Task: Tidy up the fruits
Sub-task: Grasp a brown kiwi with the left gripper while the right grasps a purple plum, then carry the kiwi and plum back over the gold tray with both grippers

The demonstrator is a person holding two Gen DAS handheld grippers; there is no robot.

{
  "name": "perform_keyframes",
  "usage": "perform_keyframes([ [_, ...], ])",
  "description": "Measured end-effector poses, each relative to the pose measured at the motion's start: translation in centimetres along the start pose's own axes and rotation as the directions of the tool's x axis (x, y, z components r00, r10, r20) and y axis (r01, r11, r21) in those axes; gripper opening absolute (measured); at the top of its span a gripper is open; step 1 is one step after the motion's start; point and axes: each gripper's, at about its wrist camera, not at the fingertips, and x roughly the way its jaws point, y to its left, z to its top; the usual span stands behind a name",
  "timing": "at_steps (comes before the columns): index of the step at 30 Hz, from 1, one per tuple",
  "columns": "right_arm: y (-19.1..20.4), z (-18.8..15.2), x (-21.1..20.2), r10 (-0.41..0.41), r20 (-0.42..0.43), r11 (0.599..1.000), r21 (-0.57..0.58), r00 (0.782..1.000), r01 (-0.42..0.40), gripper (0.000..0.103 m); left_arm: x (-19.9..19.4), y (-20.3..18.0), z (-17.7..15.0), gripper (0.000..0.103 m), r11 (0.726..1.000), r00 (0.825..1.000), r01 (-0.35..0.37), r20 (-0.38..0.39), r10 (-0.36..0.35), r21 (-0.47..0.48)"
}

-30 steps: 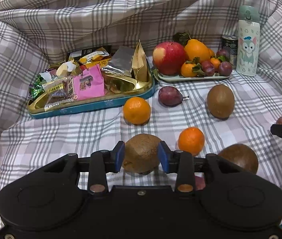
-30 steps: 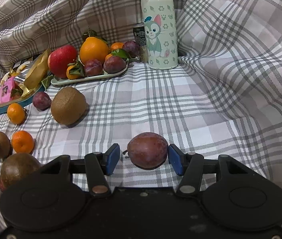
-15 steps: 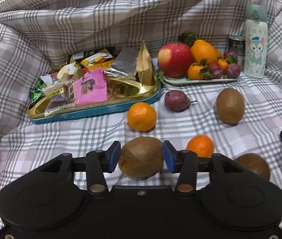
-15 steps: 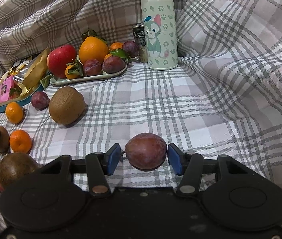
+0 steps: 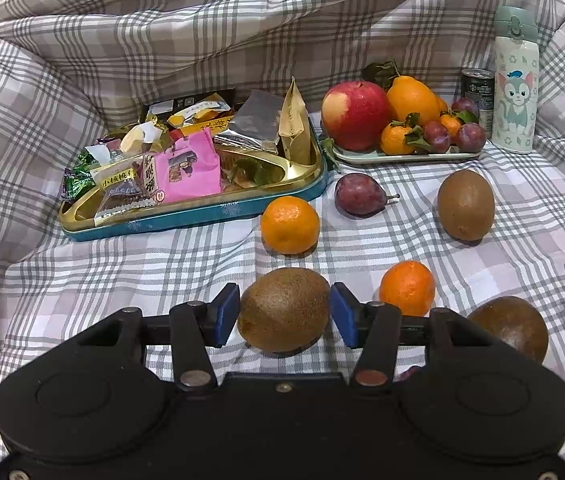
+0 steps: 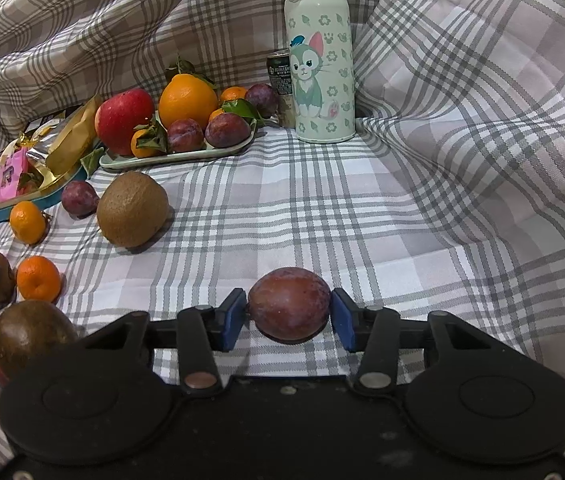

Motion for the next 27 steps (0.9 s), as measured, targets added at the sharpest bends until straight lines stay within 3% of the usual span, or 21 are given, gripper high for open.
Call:
perform_keyframes([
  [8,0.0,-0.2,-1.2,0.018,0.011,1.0,0.012,1.0,-0.018,0.048,0.2,0.1,0.0,0.06,1.0,1.0,0.007,-0.008,-0.007,-0.007],
  [12,0.1,-0.3,-1.7,0.035,0.007,0.999,0.015,0.999,-0.035,0.047,1.3,0.1,0.1,0.059,1.0,0.998,-0.03,-0.054,0.03,0.007],
  [27,0.7,-0.4,-3.1,0.037,0.034,0.999,-0.003,0.999,-0.037,0.046,0.3,1.3,-0.1,0.058,0.997,0.998,0.029,-0.052,-0.033,-0.073],
])
